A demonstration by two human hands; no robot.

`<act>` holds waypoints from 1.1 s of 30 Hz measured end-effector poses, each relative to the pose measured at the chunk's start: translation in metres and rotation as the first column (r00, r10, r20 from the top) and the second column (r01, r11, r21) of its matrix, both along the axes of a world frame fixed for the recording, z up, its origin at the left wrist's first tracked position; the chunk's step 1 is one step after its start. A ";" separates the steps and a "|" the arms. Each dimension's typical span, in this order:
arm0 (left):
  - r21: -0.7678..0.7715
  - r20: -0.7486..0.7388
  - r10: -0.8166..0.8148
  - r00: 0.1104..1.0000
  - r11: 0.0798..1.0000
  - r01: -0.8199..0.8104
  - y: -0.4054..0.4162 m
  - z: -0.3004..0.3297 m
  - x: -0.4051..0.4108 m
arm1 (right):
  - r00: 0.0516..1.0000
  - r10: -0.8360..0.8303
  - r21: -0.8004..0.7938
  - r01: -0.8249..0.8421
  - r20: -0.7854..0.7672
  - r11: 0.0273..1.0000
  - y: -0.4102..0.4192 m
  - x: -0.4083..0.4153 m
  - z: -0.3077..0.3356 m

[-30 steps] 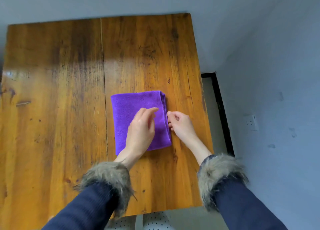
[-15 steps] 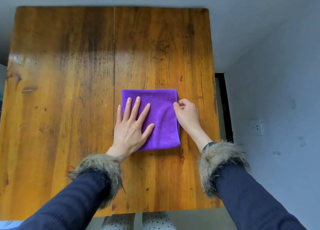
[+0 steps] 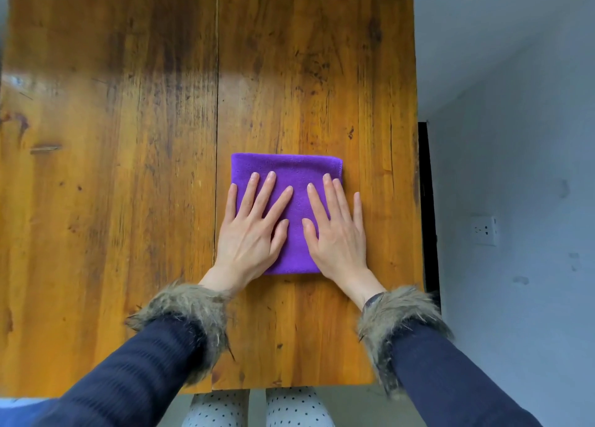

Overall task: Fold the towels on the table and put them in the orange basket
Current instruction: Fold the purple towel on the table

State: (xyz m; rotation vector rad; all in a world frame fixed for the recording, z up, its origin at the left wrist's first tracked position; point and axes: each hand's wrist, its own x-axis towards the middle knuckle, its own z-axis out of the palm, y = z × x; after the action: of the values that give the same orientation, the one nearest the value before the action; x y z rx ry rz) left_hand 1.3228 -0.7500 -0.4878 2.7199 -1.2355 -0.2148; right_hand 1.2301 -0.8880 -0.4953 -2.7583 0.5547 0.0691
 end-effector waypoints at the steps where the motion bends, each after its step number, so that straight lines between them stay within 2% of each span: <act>1: -0.014 0.000 0.006 1.000 1.000 -0.006 0.000 0.001 0.002 | 1.000 0.000 0.000 0.000 0.002 1.000 -0.002 0.001 0.001; 6: -0.002 0.017 0.038 0.999 0.999 -0.037 -0.008 0.003 0.033 | 0.998 0.004 -0.024 -0.002 0.057 1.000 -0.015 0.020 0.005; 9: 0.036 -0.020 0.035 0.999 0.999 -0.034 -0.012 0.001 0.043 | 1.000 -0.017 0.002 0.017 0.019 1.000 -0.023 0.032 0.004; 17: 0.019 -0.099 0.058 0.993 0.998 -0.056 -0.013 -0.003 0.041 | 1.000 -0.007 0.038 0.008 -0.017 0.999 -0.027 0.033 0.002; 19: -0.051 -0.161 0.095 0.982 0.993 -0.105 -0.005 0.001 0.038 | 0.999 -0.048 0.090 0.046 0.026 0.995 -0.027 0.028 0.008; 21: -0.194 -0.269 0.173 0.947 0.954 -0.230 0.007 0.009 0.034 | 0.969 -0.215 0.209 0.187 0.121 0.960 -0.023 0.021 0.018; 23: -0.301 -0.344 0.289 0.893 0.867 -0.397 0.023 0.016 0.030 | 0.887 -0.438 0.314 0.377 0.150 0.871 -0.017 0.011 0.025; 24: -0.307 -0.389 0.371 0.843 0.811 -0.498 0.030 0.020 0.031 | 0.844 -0.526 0.352 0.463 0.105 0.813 -0.015 0.008 0.028; 26: -0.219 -0.512 0.523 0.681 0.687 -0.693 0.042 0.023 0.036 | 0.780 -0.622 0.400 0.592 -0.066 0.700 -0.014 0.005 0.032; 28: -0.050 -0.656 0.583 0.480 0.600 -0.798 0.045 0.029 0.040 | 0.740 -0.621 0.404 0.667 -0.259 0.626 -0.018 0.009 0.035; 30: 0.062 -0.771 0.530 0.353 0.615 -0.786 0.042 0.034 0.039 | 0.699 -0.600 0.415 0.714 -0.388 0.564 -0.023 0.015 0.037; 33: 0.100 -0.822 0.482 0.304 0.647 -0.756 0.032 0.036 0.035 | 0.653 -0.591 0.427 0.757 -0.473 0.495 -0.030 0.025 0.039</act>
State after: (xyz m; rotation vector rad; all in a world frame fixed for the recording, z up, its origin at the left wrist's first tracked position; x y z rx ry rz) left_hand 1.3580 -0.7179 -0.4517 2.1048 0.1236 -0.9196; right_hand 1.2548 -0.9178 -0.4567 -1.7398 1.4058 0.3647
